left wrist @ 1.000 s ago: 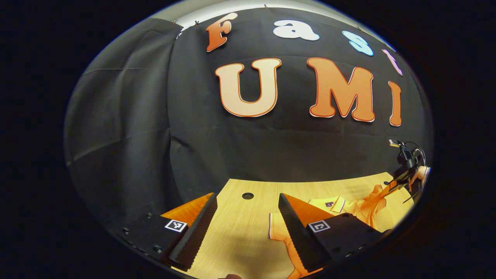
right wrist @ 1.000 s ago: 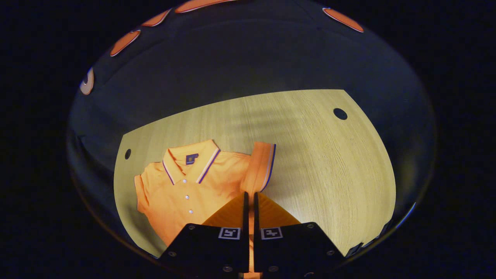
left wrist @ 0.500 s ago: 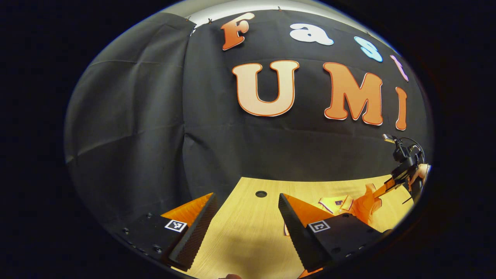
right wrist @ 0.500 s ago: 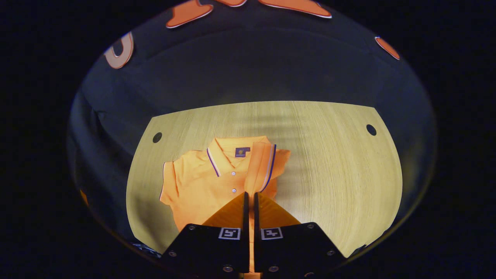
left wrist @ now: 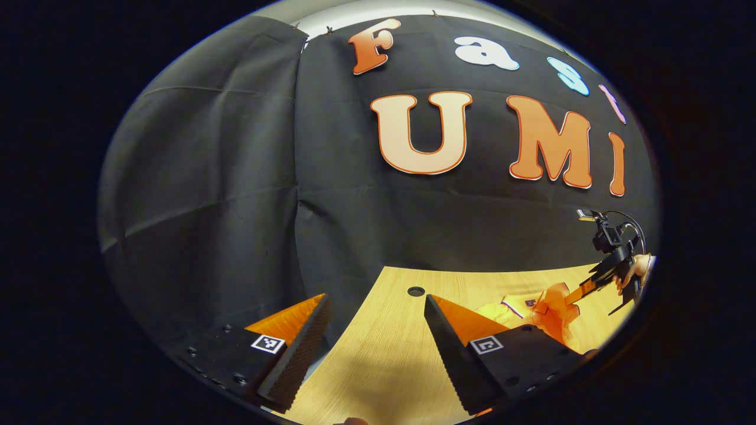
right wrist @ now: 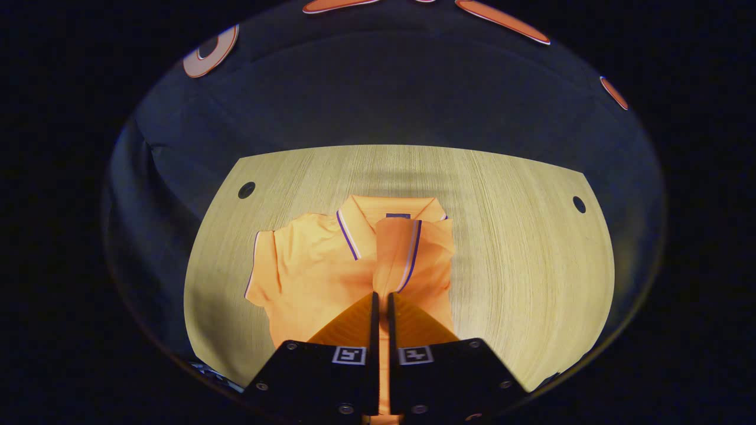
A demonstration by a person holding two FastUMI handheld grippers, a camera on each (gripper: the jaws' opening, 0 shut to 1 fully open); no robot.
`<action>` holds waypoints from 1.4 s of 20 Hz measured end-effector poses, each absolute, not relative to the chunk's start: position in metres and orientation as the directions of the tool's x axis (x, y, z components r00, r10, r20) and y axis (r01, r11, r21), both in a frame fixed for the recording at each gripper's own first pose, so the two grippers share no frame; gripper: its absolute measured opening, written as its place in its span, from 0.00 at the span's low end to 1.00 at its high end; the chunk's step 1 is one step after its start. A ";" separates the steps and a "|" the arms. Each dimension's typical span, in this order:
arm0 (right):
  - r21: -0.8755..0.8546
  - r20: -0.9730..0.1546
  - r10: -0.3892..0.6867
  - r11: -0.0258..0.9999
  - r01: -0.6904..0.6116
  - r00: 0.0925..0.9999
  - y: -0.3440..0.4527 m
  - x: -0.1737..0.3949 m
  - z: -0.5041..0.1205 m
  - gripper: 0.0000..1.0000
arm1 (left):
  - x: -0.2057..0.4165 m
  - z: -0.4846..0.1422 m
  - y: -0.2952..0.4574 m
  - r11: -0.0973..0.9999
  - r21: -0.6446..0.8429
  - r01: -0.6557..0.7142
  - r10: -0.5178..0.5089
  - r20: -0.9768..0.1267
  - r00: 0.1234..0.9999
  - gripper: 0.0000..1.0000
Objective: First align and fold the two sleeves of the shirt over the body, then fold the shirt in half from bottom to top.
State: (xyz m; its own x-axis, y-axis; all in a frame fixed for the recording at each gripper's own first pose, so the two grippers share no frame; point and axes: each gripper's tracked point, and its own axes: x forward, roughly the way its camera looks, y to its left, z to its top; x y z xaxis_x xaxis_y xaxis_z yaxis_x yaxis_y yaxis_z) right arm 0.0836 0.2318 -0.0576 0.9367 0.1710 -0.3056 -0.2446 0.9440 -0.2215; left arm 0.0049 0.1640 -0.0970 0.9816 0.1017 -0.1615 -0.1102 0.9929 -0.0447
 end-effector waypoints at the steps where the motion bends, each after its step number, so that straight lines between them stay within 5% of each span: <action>1: -0.191 -0.314 0.206 0.942 -0.274 0.927 0.241 0.080 -0.060 0.11 | 0.005 -0.097 0.166 0.993 -0.044 -0.111 0.103 -0.164 0.981 0.97; 5: -0.163 -0.310 0.261 0.933 -0.321 0.914 0.259 0.073 -0.059 0.31 | 0.005 -0.098 0.167 0.993 -0.043 -0.108 0.099 -0.164 0.981 0.97; 7: -0.186 -0.303 0.241 0.934 -0.306 0.922 0.255 0.075 -0.061 0.71 | 0.006 -0.096 0.167 0.994 -0.037 -0.103 0.095 -0.163 0.982 0.97; 9: -0.208 -0.270 0.208 0.941 -0.267 0.940 0.248 0.077 -0.056 0.95 | 0.008 -0.094 0.164 0.994 -0.032 -0.101 0.094 -0.158 0.983 0.97; 10: -0.210 -0.247 0.201 0.944 -0.255 0.948 0.247 0.076 -0.052 0.99 | 0.009 -0.091 0.160 0.995 -0.028 -0.095 0.090 -0.151 0.984 0.97; 21: -0.248 0.063 0.240 0.944 -0.218 0.969 0.225 0.026 0.020 0.99 | 0.068 -0.092 0.086 0.991 -0.127 0.050 -0.076 -0.208 0.975 0.98; 28: -0.290 0.139 0.237 0.938 -0.189 0.962 0.191 -0.004 0.034 0.99 | 0.129 -0.155 0.020 0.975 -0.136 0.175 -0.217 -0.420 0.881 0.98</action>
